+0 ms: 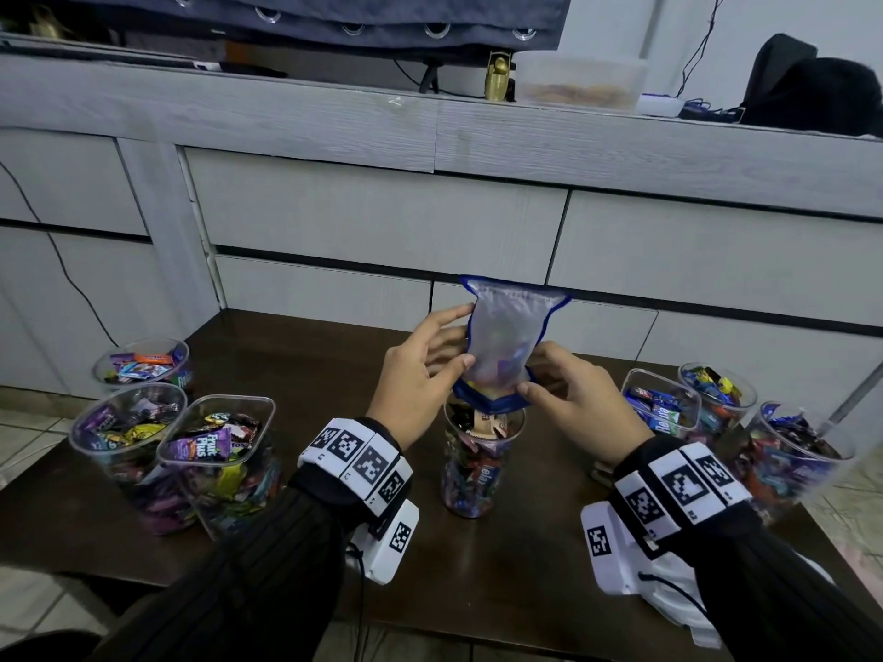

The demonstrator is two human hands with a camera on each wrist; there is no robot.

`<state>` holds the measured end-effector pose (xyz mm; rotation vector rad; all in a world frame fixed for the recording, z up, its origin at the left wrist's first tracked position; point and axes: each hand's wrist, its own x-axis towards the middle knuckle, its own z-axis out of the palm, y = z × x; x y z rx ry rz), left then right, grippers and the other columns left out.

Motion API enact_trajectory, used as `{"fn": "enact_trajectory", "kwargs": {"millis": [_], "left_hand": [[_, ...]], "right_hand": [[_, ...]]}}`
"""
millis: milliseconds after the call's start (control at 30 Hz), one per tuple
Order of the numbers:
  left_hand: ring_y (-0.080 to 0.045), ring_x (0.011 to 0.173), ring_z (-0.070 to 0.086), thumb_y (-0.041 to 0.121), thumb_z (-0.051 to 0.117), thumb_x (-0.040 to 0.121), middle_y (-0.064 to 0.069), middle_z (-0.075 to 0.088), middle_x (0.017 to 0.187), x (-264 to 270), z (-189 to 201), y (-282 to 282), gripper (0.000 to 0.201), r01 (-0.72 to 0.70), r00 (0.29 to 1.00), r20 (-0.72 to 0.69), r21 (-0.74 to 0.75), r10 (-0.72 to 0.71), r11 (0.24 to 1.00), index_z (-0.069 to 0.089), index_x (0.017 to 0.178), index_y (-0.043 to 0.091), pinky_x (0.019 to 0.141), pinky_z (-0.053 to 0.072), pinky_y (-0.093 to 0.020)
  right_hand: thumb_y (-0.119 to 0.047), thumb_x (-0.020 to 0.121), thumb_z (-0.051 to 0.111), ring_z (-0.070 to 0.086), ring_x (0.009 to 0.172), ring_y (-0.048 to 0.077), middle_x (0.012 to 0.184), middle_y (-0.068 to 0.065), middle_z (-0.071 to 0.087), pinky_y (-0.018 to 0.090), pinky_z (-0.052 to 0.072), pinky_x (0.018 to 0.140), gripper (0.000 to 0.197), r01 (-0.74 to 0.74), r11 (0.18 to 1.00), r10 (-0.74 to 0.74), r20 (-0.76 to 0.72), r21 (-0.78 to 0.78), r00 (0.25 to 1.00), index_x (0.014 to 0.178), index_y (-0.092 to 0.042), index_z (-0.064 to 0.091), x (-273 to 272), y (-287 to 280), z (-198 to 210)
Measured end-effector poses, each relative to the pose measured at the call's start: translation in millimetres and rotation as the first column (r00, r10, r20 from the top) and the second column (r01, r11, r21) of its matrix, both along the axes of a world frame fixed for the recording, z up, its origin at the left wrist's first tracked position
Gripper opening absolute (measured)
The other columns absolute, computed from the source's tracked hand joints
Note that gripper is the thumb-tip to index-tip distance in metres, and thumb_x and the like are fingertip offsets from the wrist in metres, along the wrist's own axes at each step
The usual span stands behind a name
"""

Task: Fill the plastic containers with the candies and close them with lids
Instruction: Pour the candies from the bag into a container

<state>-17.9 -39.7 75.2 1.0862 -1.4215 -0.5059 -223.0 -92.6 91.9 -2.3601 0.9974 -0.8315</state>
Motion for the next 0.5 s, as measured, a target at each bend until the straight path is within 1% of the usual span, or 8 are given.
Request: {"fn": "enact_trajectory", "kwargs": {"millis": [33,100,167,200,300,367,433,500], "left_hand": [[0.002,0.109,0.062,0.002,0.067,0.088,0.020,0.064,0.114,0,-2,1,0.061,-0.004,1.000,0.003,0.001,0.003,1.000,0.049,0.123,0.049,0.089,0.052,-0.017],[0.001,0.108,0.063,0.002,0.067,0.088,0.021,0.064,0.113,-1,-6,2,0.062,-0.007,1.000,0.011,0.007,0.007,1.000,0.049,0.121,0.051,0.088,0.053,-0.018],[0.000,0.106,0.063,0.002,0.067,0.087,0.020,0.064,0.111,-2,-9,1,0.063,-0.019,1.000,0.009,0.004,0.019,1.000,0.048,0.120,0.052,0.087,0.054,-0.019],[0.001,0.104,0.064,0.002,0.068,0.087,0.020,0.065,0.109,-2,-10,1,0.063,-0.035,0.999,0.006,-0.002,0.035,0.999,0.047,0.119,0.052,0.084,0.054,-0.018],[0.003,0.098,0.065,0.001,0.068,0.086,0.018,0.066,0.100,0,-11,-2,0.060,-0.078,0.997,-0.004,-0.015,0.078,0.997,0.047,0.116,0.048,0.078,0.053,-0.013],[0.003,0.097,0.065,0.000,0.068,0.086,0.018,0.066,0.099,2,-12,-3,0.055,-0.080,0.997,0.009,-0.013,0.081,0.997,0.050,0.117,0.042,0.077,0.053,-0.014],[0.004,0.098,0.065,0.001,0.068,0.087,0.020,0.065,0.102,4,-12,-3,0.048,-0.083,0.996,0.029,-0.013,0.084,0.996,0.053,0.119,0.034,0.079,0.053,-0.013],[0.004,0.100,0.064,0.003,0.068,0.088,0.019,0.065,0.105,5,-11,-4,0.042,-0.089,0.995,0.035,-0.008,0.089,0.996,0.057,0.122,0.026,0.082,0.052,-0.013]], "right_hand": [[-0.027,0.091,0.061,0.060,0.101,0.000,0.112,-0.009,0.064,0.005,0.045,0.080,0.032,-0.024,0.999,0.024,-0.004,0.032,1.000,0.122,-0.024,0.052,0,1,0],[-0.034,0.091,0.059,0.060,0.104,0.000,0.115,-0.009,0.064,0.014,0.049,0.086,0.035,-0.057,0.996,0.056,0.023,0.073,0.998,0.124,-0.025,0.052,1,3,-2],[-0.034,0.093,0.056,0.061,0.105,0.004,0.116,-0.006,0.065,0.025,0.051,0.090,0.035,-0.043,0.997,0.039,0.060,0.065,0.997,0.126,-0.022,0.054,4,5,-4],[-0.033,0.093,0.055,0.061,0.104,0.006,0.114,-0.005,0.066,0.027,0.052,0.089,0.033,-0.024,0.999,0.020,0.071,0.046,0.997,0.124,-0.020,0.055,5,6,-4],[-0.031,0.094,0.056,0.063,0.094,0.006,0.104,-0.003,0.068,0.027,0.053,0.080,0.026,0.041,0.999,-0.040,0.092,-0.007,0.995,0.116,-0.018,0.057,5,5,-5],[-0.034,0.092,0.057,0.063,0.090,0.007,0.099,-0.003,0.068,0.026,0.053,0.075,0.025,0.054,0.999,-0.053,0.082,-0.007,0.995,0.111,-0.017,0.057,3,5,-6],[-0.036,0.091,0.057,0.061,0.093,0.004,0.102,-0.007,0.066,0.021,0.052,0.077,0.027,0.039,0.999,-0.040,0.068,0.017,0.997,0.113,-0.020,0.057,1,5,-6],[-0.035,0.092,0.057,0.061,0.097,0.004,0.106,-0.008,0.065,0.021,0.051,0.082,0.030,0.024,0.999,-0.026,0.062,0.033,0.998,0.117,-0.019,0.057,0,6,-5]]}}
